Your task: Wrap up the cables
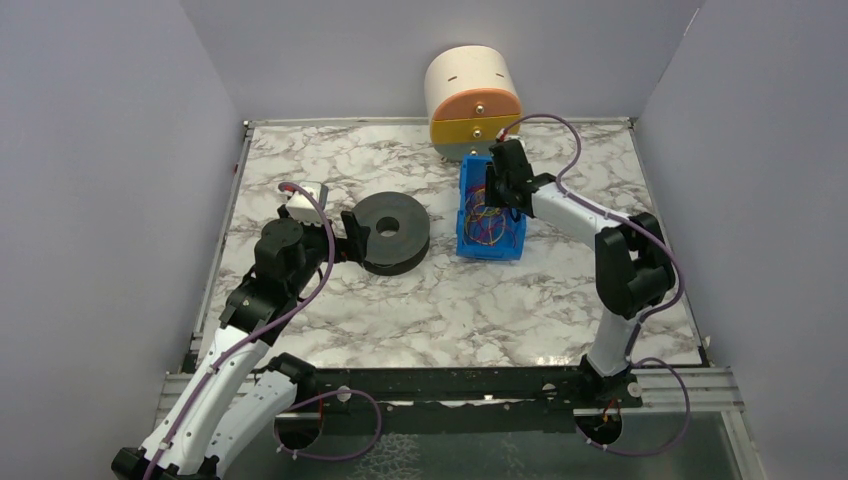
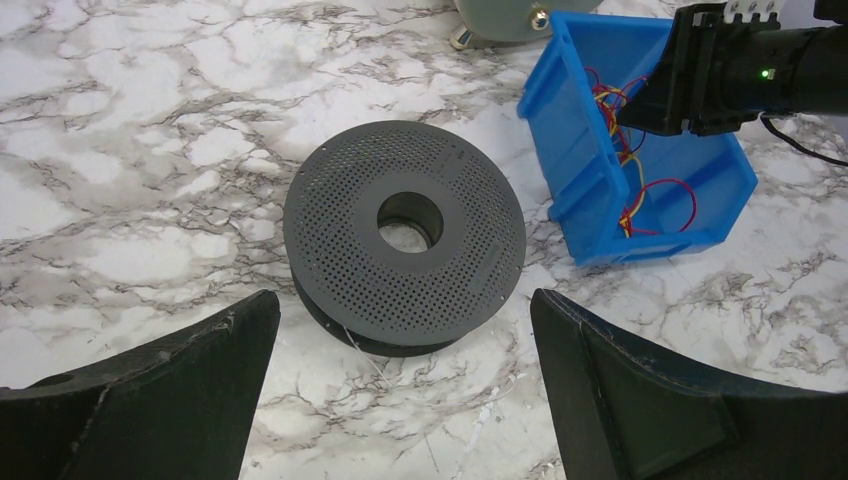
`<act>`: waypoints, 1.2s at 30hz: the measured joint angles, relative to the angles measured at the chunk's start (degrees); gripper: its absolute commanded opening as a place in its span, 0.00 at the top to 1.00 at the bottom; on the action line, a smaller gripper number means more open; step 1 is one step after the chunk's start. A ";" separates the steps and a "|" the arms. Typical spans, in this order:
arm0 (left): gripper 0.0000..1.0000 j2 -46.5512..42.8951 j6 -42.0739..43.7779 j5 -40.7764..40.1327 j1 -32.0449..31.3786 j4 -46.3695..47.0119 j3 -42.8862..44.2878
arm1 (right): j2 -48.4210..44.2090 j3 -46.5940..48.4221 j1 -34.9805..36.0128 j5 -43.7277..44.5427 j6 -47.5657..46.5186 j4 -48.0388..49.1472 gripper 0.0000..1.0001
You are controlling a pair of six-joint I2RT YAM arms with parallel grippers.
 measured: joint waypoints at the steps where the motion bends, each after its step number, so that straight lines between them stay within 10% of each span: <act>1: 0.01 0.00 0.00 0.00 0.00 0.00 0.00 | 0.46 0.39 -0.09 0.07 -0.15 0.00 0.60; 12: 0.01 0.00 0.00 0.00 -0.02 0.02 0.00 | 1.64 1.25 -0.13 0.07 -0.68 0.04 0.99; 36: 0.01 -0.55 0.00 0.00 0.00 0.04 0.00 | -20.37 3.45 -0.13 -1.95 -2.16 -1.88 0.99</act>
